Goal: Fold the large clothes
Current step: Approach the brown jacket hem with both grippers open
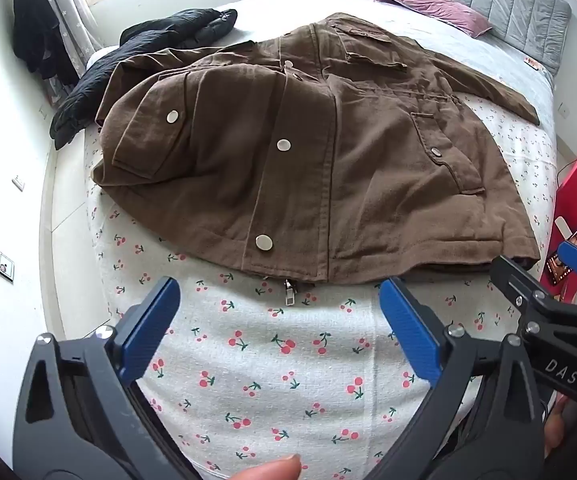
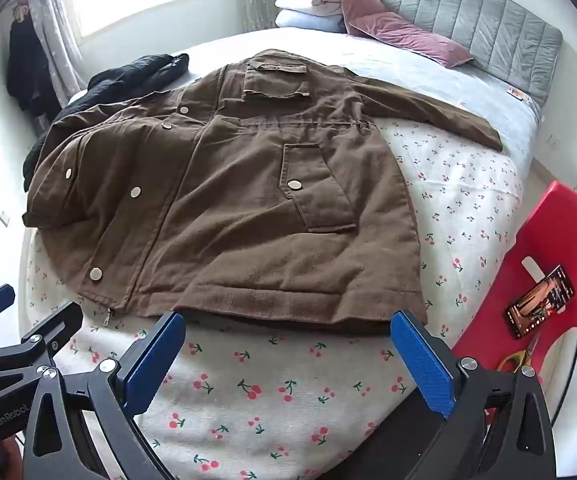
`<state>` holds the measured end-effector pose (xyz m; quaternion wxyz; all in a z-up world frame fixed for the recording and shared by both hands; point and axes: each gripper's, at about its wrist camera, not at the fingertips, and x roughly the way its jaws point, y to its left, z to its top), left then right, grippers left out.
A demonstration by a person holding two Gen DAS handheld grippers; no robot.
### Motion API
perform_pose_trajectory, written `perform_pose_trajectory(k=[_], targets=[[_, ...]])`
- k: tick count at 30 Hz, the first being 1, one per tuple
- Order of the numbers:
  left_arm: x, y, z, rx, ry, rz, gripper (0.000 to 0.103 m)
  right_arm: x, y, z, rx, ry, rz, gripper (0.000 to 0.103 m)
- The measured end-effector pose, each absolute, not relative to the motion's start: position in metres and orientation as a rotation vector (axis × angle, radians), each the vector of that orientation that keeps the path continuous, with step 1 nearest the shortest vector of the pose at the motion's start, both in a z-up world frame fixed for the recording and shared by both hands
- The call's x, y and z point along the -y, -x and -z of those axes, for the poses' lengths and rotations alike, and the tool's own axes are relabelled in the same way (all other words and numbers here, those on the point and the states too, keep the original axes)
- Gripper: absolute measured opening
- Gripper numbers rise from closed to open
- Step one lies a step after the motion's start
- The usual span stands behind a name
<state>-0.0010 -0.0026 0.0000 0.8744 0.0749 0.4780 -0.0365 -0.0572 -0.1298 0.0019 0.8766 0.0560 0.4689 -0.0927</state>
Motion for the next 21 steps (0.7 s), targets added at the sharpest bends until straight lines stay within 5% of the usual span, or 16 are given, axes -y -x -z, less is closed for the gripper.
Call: perform_pose_trajectory(k=[21], targets=[[-0.009, -0.001, 0.003, -1.014, -0.123, 0.083, 0.100, 0.128, 0.055, 0.005, -0.989, -0.107, 0.189, 0.103]])
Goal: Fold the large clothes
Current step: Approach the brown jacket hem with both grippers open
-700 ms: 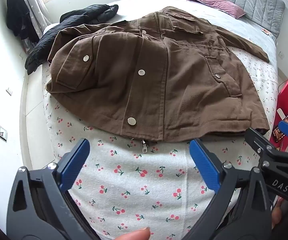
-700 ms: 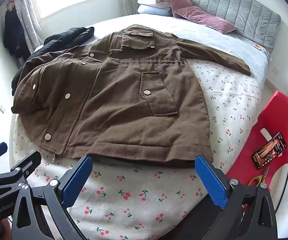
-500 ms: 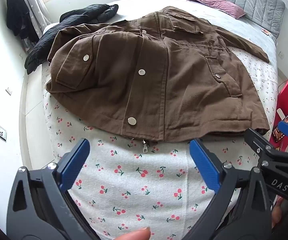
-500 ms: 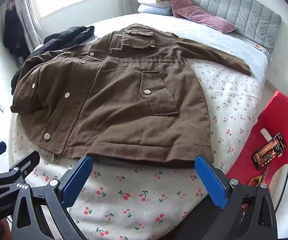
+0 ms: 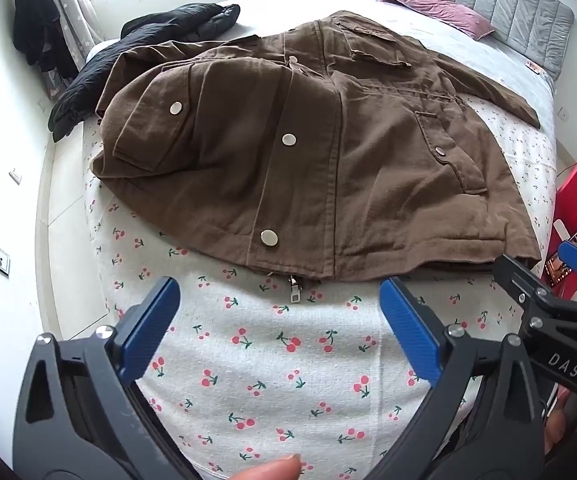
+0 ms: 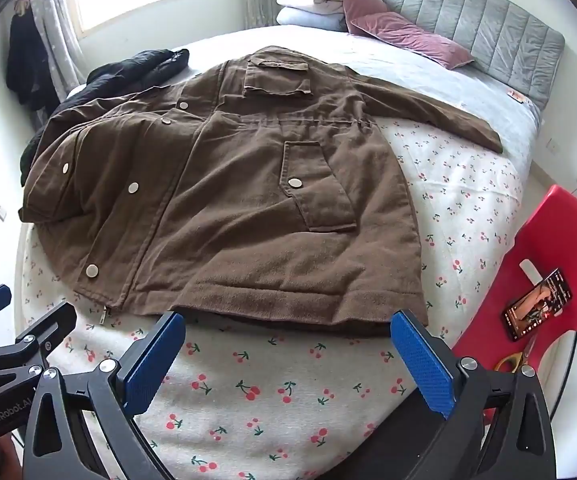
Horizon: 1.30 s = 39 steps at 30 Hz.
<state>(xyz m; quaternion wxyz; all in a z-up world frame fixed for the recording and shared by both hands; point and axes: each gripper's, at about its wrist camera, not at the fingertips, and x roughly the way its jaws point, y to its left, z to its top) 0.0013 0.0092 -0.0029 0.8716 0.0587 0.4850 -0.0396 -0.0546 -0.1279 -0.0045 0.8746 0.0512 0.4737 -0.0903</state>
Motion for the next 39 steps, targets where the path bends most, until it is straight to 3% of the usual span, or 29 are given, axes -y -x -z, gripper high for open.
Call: perform_pose_trajectory(k=[39], targets=[[-0.021, -0.001, 0.014, -1.031, -0.112, 0.059, 0.100, 0.123, 0.054, 0.007, -0.999, -0.101, 0.189, 0.103]])
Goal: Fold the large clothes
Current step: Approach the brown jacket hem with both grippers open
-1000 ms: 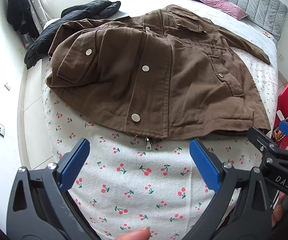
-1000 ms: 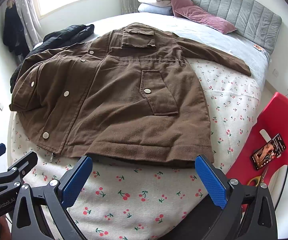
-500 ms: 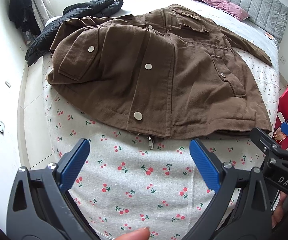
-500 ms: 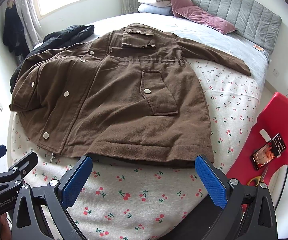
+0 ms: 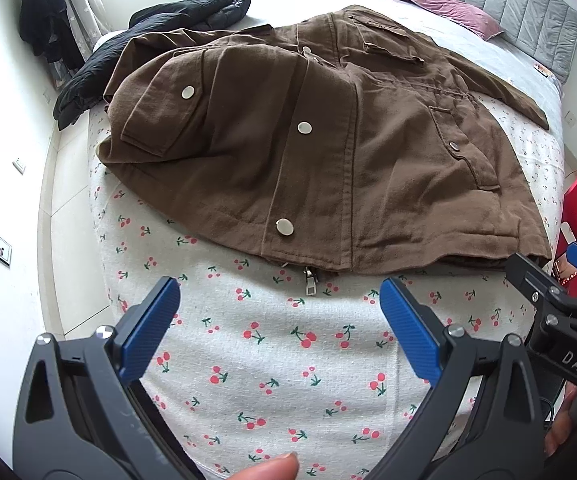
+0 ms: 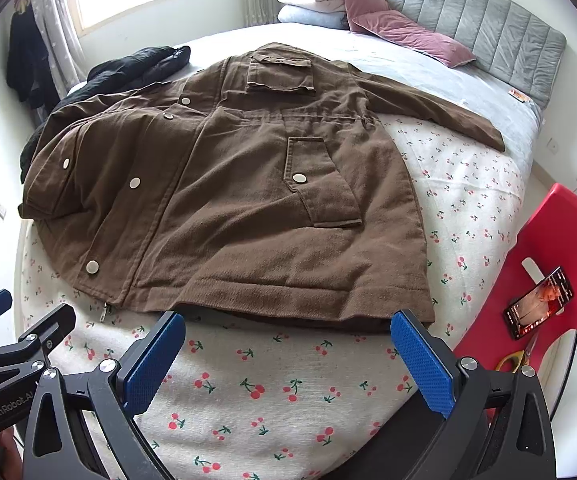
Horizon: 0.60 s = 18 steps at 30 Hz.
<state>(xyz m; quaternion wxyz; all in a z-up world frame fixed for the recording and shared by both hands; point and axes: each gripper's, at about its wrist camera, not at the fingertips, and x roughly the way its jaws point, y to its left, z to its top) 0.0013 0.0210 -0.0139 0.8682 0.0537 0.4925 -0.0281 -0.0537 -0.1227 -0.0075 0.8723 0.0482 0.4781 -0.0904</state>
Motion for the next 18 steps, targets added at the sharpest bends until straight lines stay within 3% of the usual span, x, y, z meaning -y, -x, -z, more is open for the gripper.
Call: perform_pose_trajectory(k=[18], targets=[[-0.034, 0.000, 0.019, -0.967, -0.085, 0.066, 0.100, 0.121, 0.049, 0.012, -1.014, -0.075, 0.195, 0.103]])
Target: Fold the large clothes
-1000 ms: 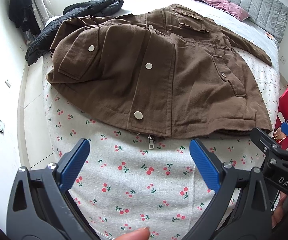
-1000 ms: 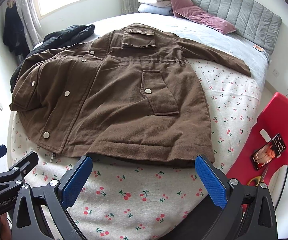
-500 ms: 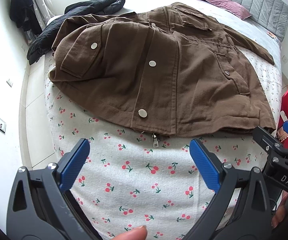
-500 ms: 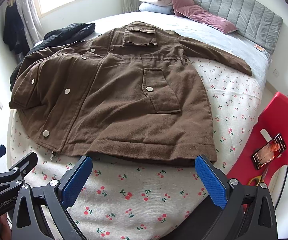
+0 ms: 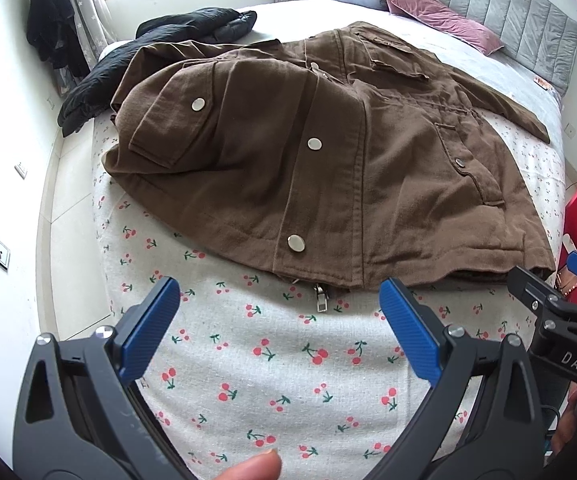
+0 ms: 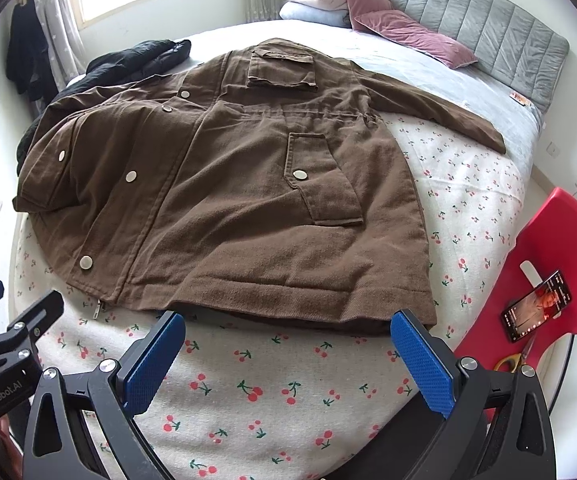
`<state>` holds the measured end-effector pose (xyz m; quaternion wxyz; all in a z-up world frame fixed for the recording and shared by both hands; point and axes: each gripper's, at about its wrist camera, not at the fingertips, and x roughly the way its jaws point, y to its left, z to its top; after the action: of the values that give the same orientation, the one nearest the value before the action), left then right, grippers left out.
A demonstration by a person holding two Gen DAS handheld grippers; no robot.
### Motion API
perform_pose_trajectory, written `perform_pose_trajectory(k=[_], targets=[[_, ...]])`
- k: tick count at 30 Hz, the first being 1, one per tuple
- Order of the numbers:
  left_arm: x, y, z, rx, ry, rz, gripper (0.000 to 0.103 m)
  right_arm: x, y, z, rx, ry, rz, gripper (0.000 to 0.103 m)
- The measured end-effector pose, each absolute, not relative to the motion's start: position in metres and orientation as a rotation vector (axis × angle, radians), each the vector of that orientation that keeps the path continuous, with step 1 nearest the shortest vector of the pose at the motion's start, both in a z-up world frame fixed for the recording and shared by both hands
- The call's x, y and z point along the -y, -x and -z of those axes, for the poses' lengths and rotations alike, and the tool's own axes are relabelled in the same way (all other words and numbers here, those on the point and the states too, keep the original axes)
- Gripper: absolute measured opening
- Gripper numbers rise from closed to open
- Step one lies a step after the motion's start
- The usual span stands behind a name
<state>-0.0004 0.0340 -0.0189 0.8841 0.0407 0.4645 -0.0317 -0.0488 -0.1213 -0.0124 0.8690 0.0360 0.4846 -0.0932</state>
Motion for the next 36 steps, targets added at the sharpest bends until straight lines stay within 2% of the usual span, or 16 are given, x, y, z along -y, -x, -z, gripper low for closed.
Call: perform_pose_trajectory(k=[19, 28, 31, 36], targets=[[-0.069, -0.037, 0.016, -1.034, -0.064, 0.195, 0.100, 0.131, 0.034, 0.020, -1.021, -0.076, 0.164, 0.103], [-0.159, -0.092, -0.004, -0.906, -0.093, 0.184, 0.100, 0.190, 0.008, 0.025, -1.101, -0.171, 0.072, 0.103], [-0.179, -0.109, -0.003, -0.835, -0.171, 0.267, 0.100, 0.216, 0.001, 0.036, -1.136, -0.237, 0.038, 0.103], [-0.195, -0.136, 0.019, -0.817, -0.345, 0.448, 0.100, 0.246, -0.002, 0.054, -1.150, -0.326, -0.020, 0.103]])
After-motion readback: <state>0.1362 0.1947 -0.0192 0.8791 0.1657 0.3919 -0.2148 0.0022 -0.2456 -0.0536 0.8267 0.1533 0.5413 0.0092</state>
